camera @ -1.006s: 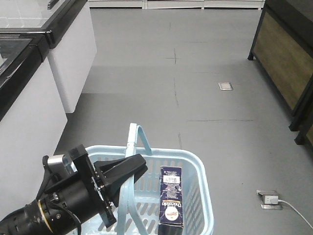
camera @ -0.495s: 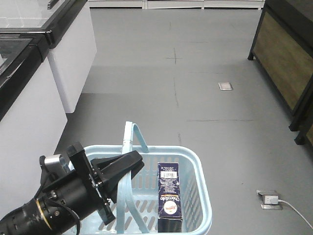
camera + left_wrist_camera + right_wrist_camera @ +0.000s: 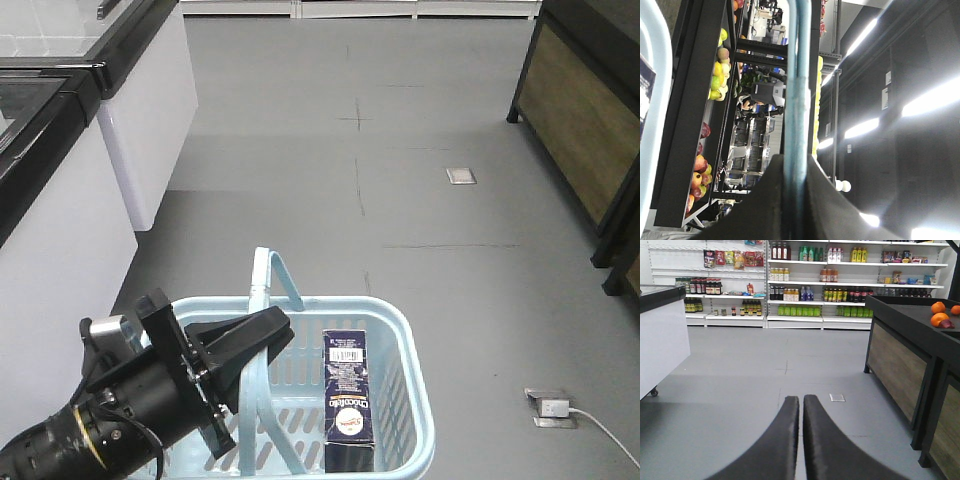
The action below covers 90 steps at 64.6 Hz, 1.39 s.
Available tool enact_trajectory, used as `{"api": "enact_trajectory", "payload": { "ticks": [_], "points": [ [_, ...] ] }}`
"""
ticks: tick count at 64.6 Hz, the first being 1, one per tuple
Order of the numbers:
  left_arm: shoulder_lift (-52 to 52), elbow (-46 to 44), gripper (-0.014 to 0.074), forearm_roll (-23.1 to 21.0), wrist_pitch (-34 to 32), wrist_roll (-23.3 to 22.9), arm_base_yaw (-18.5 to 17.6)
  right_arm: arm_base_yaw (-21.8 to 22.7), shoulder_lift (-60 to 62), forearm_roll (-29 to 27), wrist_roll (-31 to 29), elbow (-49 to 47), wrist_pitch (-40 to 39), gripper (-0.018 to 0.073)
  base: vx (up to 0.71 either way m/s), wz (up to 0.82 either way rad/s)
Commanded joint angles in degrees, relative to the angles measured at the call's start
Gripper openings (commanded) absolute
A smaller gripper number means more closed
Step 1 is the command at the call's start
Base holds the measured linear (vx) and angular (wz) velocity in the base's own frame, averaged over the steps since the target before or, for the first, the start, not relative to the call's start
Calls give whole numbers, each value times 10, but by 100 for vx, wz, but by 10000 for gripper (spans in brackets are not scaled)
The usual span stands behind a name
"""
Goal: Left arm holds basket, right arm returns cookies
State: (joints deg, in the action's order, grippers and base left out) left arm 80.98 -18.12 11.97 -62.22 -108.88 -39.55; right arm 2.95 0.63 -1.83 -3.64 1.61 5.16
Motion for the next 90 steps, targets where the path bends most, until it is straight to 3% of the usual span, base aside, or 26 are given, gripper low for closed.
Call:
{"api": "enact_trajectory", "payload": {
  "ticks": [1,90],
  "points": [
    [-20,-15,-4,-9,-165,1,-4,4,8,0,-3,11,-41,-10,0,0],
    [-19,-15,0,-11,-165,2,-4,4,8,0,-3,11,-41,-10,0,0]
  ]
}}
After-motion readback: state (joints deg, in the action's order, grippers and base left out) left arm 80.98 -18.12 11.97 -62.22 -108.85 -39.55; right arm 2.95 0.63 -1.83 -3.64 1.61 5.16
